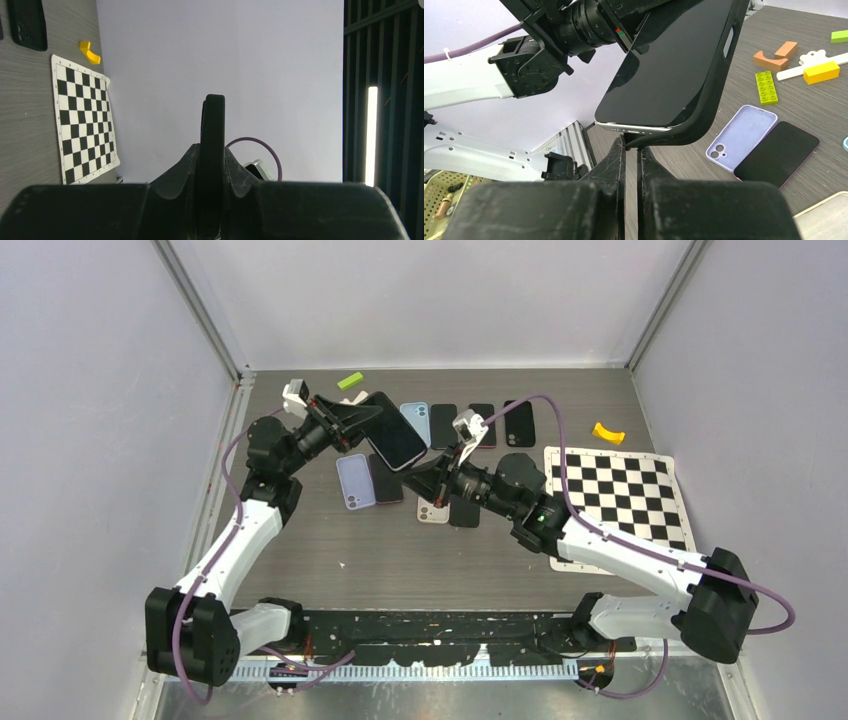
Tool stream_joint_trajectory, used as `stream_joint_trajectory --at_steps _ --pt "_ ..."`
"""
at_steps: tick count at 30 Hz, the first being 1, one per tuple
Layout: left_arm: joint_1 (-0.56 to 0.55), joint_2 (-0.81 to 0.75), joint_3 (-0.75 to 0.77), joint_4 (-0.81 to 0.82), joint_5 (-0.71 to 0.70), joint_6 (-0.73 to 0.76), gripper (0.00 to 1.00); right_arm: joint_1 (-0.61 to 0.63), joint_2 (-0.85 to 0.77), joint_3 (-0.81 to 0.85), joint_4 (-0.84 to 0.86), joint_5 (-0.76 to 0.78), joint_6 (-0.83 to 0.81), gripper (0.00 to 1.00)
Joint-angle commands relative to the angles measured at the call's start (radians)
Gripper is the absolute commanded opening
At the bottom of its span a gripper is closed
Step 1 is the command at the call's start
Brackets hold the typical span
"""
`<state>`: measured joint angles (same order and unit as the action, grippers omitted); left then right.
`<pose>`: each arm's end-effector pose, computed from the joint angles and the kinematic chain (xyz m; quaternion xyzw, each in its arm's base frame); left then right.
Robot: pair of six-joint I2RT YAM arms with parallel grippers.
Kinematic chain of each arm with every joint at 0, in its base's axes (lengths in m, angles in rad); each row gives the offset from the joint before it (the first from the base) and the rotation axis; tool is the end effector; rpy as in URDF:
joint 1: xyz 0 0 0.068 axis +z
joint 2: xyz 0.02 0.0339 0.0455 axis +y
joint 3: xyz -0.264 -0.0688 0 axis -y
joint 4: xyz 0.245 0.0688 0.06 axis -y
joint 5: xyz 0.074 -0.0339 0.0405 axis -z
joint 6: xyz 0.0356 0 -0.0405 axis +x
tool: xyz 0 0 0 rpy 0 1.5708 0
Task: Take the phone out of the phone case
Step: Remove the phone case from the phone.
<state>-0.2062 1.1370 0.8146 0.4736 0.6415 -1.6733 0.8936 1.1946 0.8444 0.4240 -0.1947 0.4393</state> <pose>0.2519 -0.0744 0.3478 -0.2364 0.6195 -0.7024 0.2588 0.1716 0.2244 0.3394 -0.2219 0.6439 0.5028 0.5323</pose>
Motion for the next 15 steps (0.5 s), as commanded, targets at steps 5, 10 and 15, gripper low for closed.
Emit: stream_joint_trajectory --at_steps 5,10,15 --pt "-0.037 -0.045 0.026 0.043 0.049 -0.020 0.00 -0.008 -0.048 -0.021 -0.112 0.114 0.027 0.27" --pt "-0.006 -0.005 0.027 0.067 0.113 0.044 0.00 -0.012 -0.117 -0.057 -0.100 -0.045 0.062 0.69" --pt "0.055 0.012 0.021 0.093 0.202 0.067 0.00 -0.020 -0.173 -0.052 -0.183 -0.161 0.061 0.80"
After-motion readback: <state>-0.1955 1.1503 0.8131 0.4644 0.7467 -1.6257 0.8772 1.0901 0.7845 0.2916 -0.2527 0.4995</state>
